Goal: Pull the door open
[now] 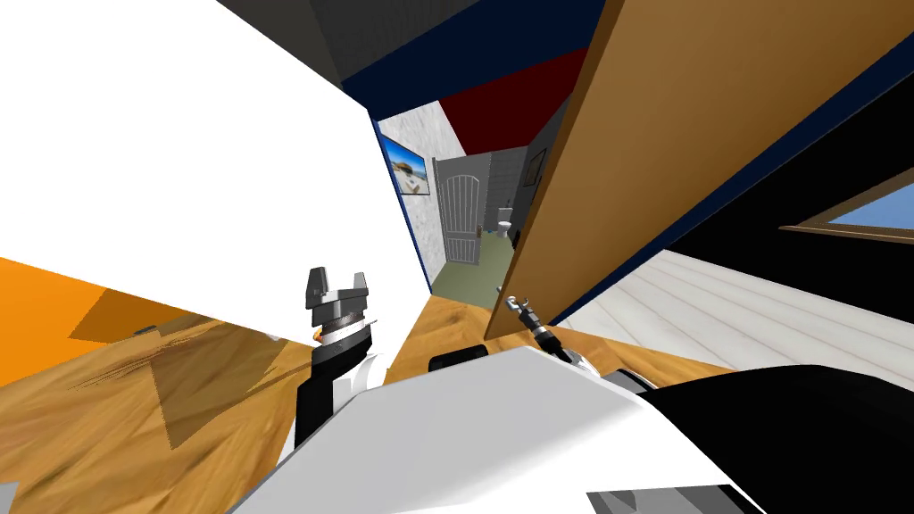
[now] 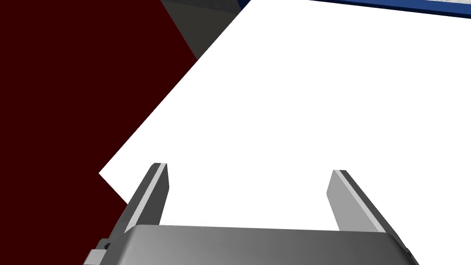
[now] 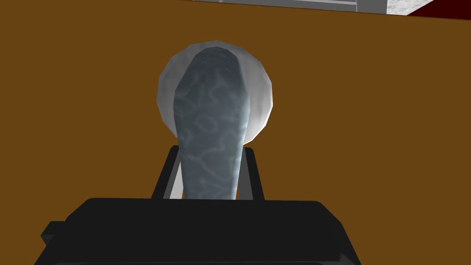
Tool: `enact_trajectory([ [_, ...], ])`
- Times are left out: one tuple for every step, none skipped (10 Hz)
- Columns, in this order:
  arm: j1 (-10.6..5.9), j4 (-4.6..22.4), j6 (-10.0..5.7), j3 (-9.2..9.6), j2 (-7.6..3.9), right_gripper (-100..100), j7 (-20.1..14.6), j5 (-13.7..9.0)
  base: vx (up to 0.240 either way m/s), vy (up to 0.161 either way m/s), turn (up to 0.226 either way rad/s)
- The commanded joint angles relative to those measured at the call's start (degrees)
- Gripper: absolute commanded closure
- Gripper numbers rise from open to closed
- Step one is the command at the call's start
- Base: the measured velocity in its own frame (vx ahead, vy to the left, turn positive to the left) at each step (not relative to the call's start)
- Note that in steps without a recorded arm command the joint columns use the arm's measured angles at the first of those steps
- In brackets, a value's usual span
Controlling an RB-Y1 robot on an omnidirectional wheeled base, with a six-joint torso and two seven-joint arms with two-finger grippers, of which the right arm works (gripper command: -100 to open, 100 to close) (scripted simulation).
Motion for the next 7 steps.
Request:
enact_trajectory([
  [0.18, 1.57, -1.75, 0.22, -0.41, 100, -0.37, 0.14, -0.174, -0.037, 0.093],
  [0.18, 1.57, -1.75, 0.22, -0.41, 100, -0.37, 0.14, -0.110, -0.012, -0.002],
  [0.74, 1.84, -2.78, 0.39, -0.68, 100, -0.61, 0.23, -0.114, -0.048, 0.102],
  [0.74, 1.84, -2.78, 0.39, -0.68, 100, -0.61, 0.23, -0.085, -0.033, 0.067],
  [1.01, 1.96, -3.28, 0.47, -0.82, 100, -0.72, 0.28, -0.061, -0.017, 0.068],
  [1.74, 2.31, -4.64, 0.68, -1.18, 100, -1.04, 0.40, -0.132, -0.041, 0.177],
  [2.13, 2.49, -5.36, 0.79, -1.38, 100, -1.20, 0.46, -0.197, -0.075, 0.178],
])
